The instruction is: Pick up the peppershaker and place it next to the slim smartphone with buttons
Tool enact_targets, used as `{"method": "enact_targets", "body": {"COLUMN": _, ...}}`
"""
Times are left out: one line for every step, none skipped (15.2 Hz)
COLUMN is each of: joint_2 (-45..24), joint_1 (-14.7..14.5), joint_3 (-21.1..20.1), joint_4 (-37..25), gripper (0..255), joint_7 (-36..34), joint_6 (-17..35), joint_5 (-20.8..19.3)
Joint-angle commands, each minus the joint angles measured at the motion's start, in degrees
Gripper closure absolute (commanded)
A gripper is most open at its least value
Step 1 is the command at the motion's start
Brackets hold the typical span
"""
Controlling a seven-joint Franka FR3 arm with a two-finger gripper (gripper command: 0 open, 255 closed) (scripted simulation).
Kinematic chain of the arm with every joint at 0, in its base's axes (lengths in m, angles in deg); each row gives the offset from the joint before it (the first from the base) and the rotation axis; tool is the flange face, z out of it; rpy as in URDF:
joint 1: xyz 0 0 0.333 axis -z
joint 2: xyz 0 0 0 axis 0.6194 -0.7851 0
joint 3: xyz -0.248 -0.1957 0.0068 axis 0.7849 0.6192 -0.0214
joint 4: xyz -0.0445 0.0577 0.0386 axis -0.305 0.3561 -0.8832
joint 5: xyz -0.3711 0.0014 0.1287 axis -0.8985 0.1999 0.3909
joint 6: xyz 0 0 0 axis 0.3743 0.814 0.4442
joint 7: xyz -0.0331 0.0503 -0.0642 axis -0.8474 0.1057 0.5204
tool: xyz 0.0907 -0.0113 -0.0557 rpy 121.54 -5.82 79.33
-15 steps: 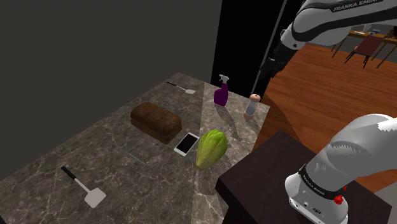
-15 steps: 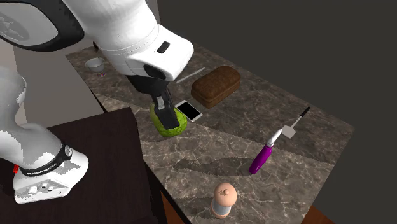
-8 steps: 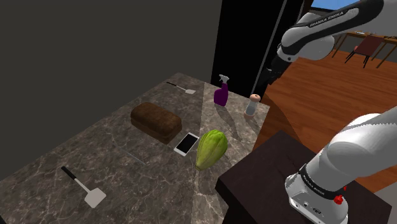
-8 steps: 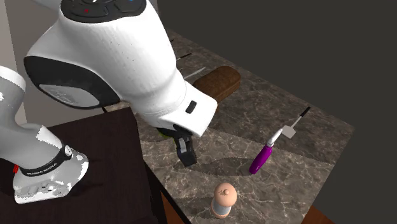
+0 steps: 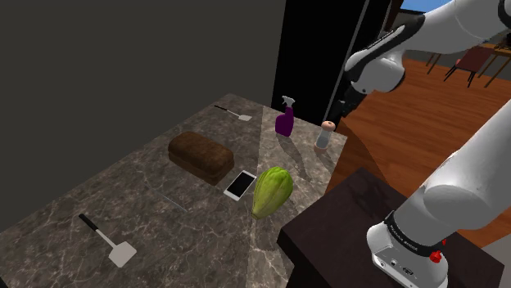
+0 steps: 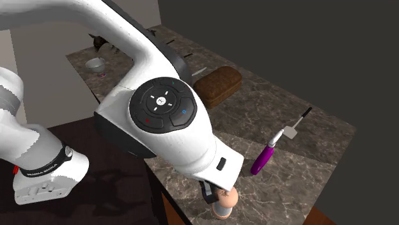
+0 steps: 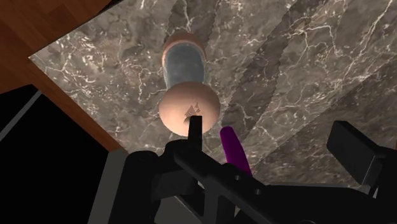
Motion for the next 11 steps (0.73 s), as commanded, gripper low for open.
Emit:
{"method": "enact_targets", "body": {"joint_2": -5.45, "joint_1": 0.40, "joint_3": 0.61, "joint_4": -2.40, "gripper": 0, "joint_7": 6.35, "joint_6": 1.09, "joint_5": 6.86}}
{"method": "enact_targets", "body": {"joint_2": -8.14, "joint_1": 1.15, "joint_3": 0.23, "joint_4": -3.82, "gripper": 0, "joint_7": 9.17, "joint_6": 1.32, "joint_5": 10.06}}
{"method": "enact_targets", "body": {"joint_2": -10.77, "joint_1": 2.12, "joint_3": -0.37, "joint_4": -5.31, "gripper": 0, "joint_7": 11.81, "joint_6": 1.46, "joint_5": 13.08}}
{"method": "enact_targets", "body": {"joint_2": -13.34, "joint_1": 3.26, "joint_3": -1.10, "joint_4": -6.86, "gripper": 0, "joint_7": 14.24, "joint_6": 1.52, "joint_5": 15.85}}
{"method": "enact_targets", "body": {"joint_2": -15.72, "joint_1": 4.51, "joint_3": -1.96, "joint_4": -8.38, "gripper": 0, "joint_7": 16.33, "joint_6": 1.56, "joint_5": 18.23}}
{"method": "enact_targets", "body": {"joint_2": -16.54, "joint_1": 4.88, "joint_3": -2.56, "joint_4": -8.63, "gripper": 0, "joint_7": 17.02, "joint_6": 1.94, "joint_5": 19.22}}
{"method": "enact_targets", "body": {"joint_2": -17.35, "joint_1": 5.23, "joint_3": -3.16, "joint_4": -8.88, "gripper": 0, "joint_7": 17.69, "joint_6": 2.31, "joint_5": 20.20}}
{"method": "enact_targets", "body": {"joint_2": -18.18, "joint_1": 5.52, "joint_3": -3.70, "joint_4": -9.15, "gripper": 0, "joint_7": 18.38, "joint_6": 2.67, "joint_5": 21.20}}
{"method": "enact_targets", "body": {"joint_2": -19.00, "joint_1": 5.82, "joint_3": -4.24, "joint_4": -9.44, "gripper": 0, "joint_7": 19.06, "joint_6": 3.02, "joint_5": 22.18}}
{"method": "enact_targets", "body": {"joint_2": -19.82, "joint_1": 6.12, "joint_3": -4.79, "joint_4": -9.74, "gripper": 0, "joint_7": 19.72, "joint_6": 3.37, "joint_5": 23.15}}
{"method": "enact_targets", "body": {"joint_2": -20.63, "joint_1": 6.43, "joint_3": -5.35, "joint_4": -10.05, "gripper": 0, "joint_7": 20.37, "joint_6": 3.72, "joint_5": 24.09}}
